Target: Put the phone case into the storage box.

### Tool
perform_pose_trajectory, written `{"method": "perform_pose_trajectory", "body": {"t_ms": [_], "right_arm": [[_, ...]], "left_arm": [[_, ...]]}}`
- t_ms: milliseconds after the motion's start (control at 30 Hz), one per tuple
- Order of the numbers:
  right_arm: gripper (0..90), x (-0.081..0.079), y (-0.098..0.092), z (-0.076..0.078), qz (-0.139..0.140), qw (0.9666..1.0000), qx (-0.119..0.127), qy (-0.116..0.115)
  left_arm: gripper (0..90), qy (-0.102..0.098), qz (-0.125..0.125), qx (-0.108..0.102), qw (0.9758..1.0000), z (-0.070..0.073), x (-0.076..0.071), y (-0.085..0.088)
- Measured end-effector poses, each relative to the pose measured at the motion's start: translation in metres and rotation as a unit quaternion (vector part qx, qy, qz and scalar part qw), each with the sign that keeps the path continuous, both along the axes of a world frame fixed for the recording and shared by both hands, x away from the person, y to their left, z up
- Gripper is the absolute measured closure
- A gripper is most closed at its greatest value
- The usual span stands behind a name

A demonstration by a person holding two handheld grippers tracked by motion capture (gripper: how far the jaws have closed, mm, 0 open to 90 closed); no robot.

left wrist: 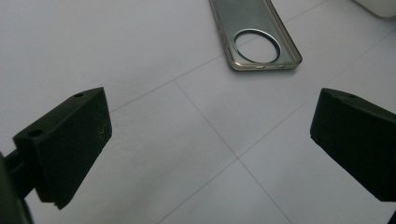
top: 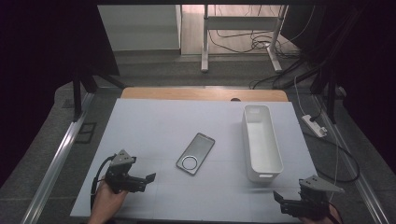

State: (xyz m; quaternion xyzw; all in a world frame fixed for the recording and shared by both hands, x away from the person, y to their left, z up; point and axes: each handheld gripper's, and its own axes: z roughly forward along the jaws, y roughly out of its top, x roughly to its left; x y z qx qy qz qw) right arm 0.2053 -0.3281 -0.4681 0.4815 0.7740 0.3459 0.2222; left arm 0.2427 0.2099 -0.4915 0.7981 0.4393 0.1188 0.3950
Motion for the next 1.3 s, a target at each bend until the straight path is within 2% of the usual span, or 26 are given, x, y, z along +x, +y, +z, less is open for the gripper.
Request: {"method": "perform_pose_trajectory", "body": {"t_ms": [600,700,967,1067,1200,1300], "right_arm": [[0.0,0.0,0.0,0.0,-0.002,1.0,-0.002,-0.002],[0.0,0.0,0.0,0.0,-0.002,1.0,-0.003,-0.002],[0.0,0.0,0.001,0.0,0.0,1.0,-0.003,-0.001],[0.0,0.0,0.001,0.0,-0.001,1.0,-0.003,-0.001],[0.0,0.0,0.001,0.0,0.0,1.0,-0.003,-0.001],[0.0,0.0,0.0,0.0,-0.001,1.0,-0.002,-0.001]], "left_arm": [[0.0,-0.005,-0.023,0.005,0.9997,0.008,0.03,-0.023],[0.0,-0.007,-0.029,0.014,0.9995,0.009,0.035,-0.028],[0.0,0.001,-0.047,0.017,0.9987,0.014,0.047,-0.042],[0.0,0.005,-0.056,0.033,0.9979,0.014,0.053,-0.047],[0.0,0.008,-0.061,0.033,0.9976,0.013,0.058,-0.052],[0.0,0.009,-0.069,0.041,0.9967,0.012,0.065,-0.058]]}}
